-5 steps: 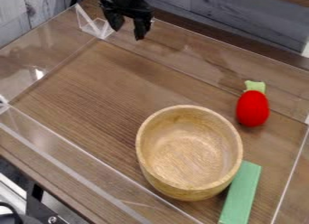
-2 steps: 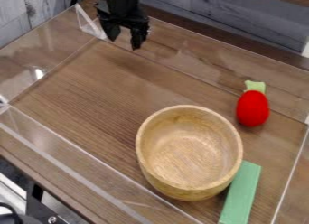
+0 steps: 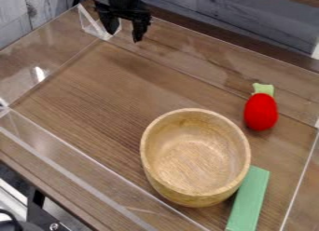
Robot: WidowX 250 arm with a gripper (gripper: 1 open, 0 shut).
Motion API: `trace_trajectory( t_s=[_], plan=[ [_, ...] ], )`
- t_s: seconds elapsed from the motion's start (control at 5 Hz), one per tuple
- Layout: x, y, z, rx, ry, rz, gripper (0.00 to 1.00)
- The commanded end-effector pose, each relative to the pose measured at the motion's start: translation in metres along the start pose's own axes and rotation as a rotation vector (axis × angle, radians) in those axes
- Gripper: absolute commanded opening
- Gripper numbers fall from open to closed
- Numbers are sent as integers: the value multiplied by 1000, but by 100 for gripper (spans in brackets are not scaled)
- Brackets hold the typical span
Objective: Move the red object to the right side of the table
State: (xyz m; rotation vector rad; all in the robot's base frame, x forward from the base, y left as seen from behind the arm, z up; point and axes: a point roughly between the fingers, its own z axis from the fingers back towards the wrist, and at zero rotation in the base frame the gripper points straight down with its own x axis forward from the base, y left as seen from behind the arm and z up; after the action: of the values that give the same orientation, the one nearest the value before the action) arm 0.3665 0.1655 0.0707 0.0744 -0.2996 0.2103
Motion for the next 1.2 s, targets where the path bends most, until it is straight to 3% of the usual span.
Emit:
trace_trajectory(
  t_s=[0.0, 0.2, 0.6, 1.0],
  plan=[
    [16, 4, 28, 14, -102, 7, 100],
    [12, -2, 26, -1, -105, -6, 100],
    [19, -4, 31, -5, -126, -29, 100],
    [18, -8, 35, 31, -141, 44, 100]
  ],
)
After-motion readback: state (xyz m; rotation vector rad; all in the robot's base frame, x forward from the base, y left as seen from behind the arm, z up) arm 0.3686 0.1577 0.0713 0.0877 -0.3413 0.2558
